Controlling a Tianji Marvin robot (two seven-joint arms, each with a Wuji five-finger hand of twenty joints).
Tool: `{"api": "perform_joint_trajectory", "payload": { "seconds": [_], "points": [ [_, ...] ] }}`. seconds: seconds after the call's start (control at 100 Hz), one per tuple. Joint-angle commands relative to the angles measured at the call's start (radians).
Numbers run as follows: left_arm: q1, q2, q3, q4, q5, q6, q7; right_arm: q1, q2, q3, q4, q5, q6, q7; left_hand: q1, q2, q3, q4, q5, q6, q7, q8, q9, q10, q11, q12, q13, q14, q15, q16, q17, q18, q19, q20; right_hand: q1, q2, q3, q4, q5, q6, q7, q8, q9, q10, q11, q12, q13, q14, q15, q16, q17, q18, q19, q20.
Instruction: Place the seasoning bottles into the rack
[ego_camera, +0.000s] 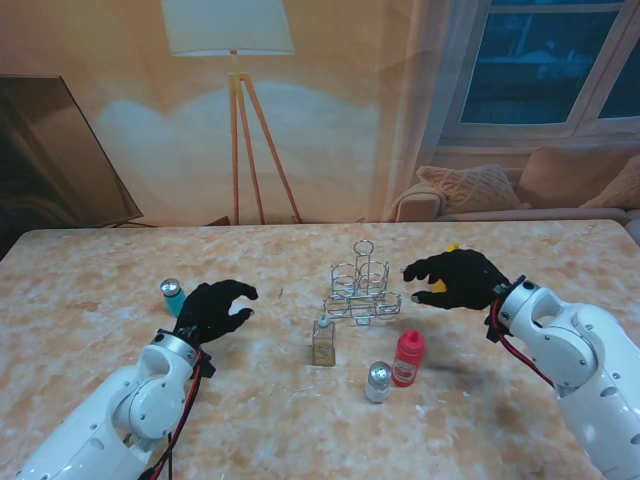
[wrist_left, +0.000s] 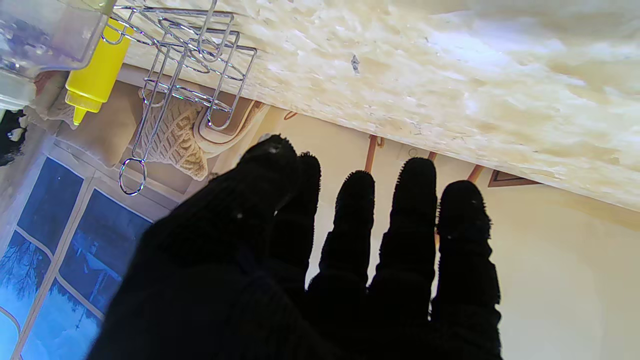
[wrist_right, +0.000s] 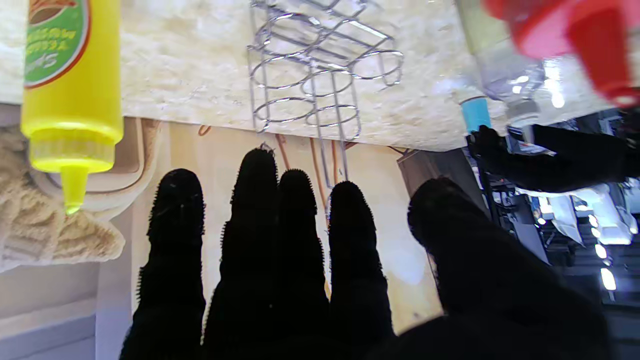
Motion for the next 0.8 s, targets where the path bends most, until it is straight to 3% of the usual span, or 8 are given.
{"api": "perform_joint_trajectory", "payload": {
  "seconds": [0.0,0.17,0.31,0.58,0.79],
  "points": [
    [0.005,0.000,-0.003,-0.005,-0.002,-0.003,-0.018,-0.019,0.006,0.005,-0.024,0.058,-0.017,0.061,-0.015,-0.003,0.035,-0.012,-0.013,-0.008,-0.027,-0.006,-0.013,-0.015,-0.013,-0.004,-0.022,0.015,-0.018,0.020,-0.017,0.007,-0.009,0.001,-0.026,-0.047,0.033,0.013,-0.028,0.028,-0.029,0.016,-0.044,0.021,-0.027,-0.030,-0.036,0.010,-0.030,-0.028,-0.024,-0.021,-0.028,-0.022],
    [0.006,0.001,-0.005,-0.005,0.001,-0.009,-0.023,-0.038,0.025,0.026,-0.061,0.138,-0.059,0.184,-0.028,-0.008,0.050,-0.005,-0.013,-0.008,-0.033,-0.008,-0.016,-0.019,-0.016,-0.004,-0.024,0.013,-0.020,0.019,-0.018,0.006,-0.012,0.002,-0.077,-0.096,0.043,0.005,-0.060,0.074,-0.095,0.004,-0.116,0.057,-0.084,-0.061,-0.113,0.045,-0.087,-0.072,-0.077,-0.039,-0.087,-0.055],
    [0.007,0.002,-0.007,-0.005,0.004,-0.011,-0.024,-0.045,0.038,0.031,-0.078,0.148,-0.089,0.243,-0.040,-0.012,0.064,-0.002,-0.013,-0.009,-0.035,-0.009,-0.018,-0.022,-0.017,-0.005,-0.024,0.012,-0.021,0.019,-0.017,0.004,-0.014,0.002,-0.097,-0.130,0.056,0.002,-0.085,0.089,-0.133,-0.009,-0.148,0.068,-0.112,-0.077,-0.150,0.057,-0.110,-0.093,-0.094,-0.042,-0.108,-0.073],
    [0.009,0.003,-0.010,-0.006,0.011,-0.015,-0.025,-0.045,0.052,0.018,-0.084,0.148,-0.121,0.292,-0.053,-0.018,0.086,0.004,-0.014,-0.008,-0.039,-0.012,-0.020,-0.024,-0.019,-0.006,-0.025,0.008,-0.023,0.018,-0.017,0.004,-0.017,0.002,-0.213,-0.221,0.121,-0.019,-0.124,0.085,-0.175,-0.022,-0.192,0.087,-0.138,-0.091,-0.187,0.072,-0.124,-0.116,-0.122,-0.033,-0.123,-0.097],
    [0.010,0.004,-0.013,-0.006,0.017,-0.017,-0.024,-0.039,0.057,-0.005,-0.077,0.131,-0.122,0.313,-0.066,-0.022,0.103,0.009,-0.016,-0.010,-0.041,-0.017,-0.023,-0.029,-0.020,-0.007,-0.025,0.007,-0.023,0.018,-0.016,0.004,-0.018,0.003,-0.250,-0.272,0.169,-0.030,-0.139,0.059,-0.174,-0.021,-0.201,0.096,-0.141,-0.091,-0.190,0.084,-0.119,-0.113,-0.124,-0.023,-0.122,-0.102]
  ]
}}
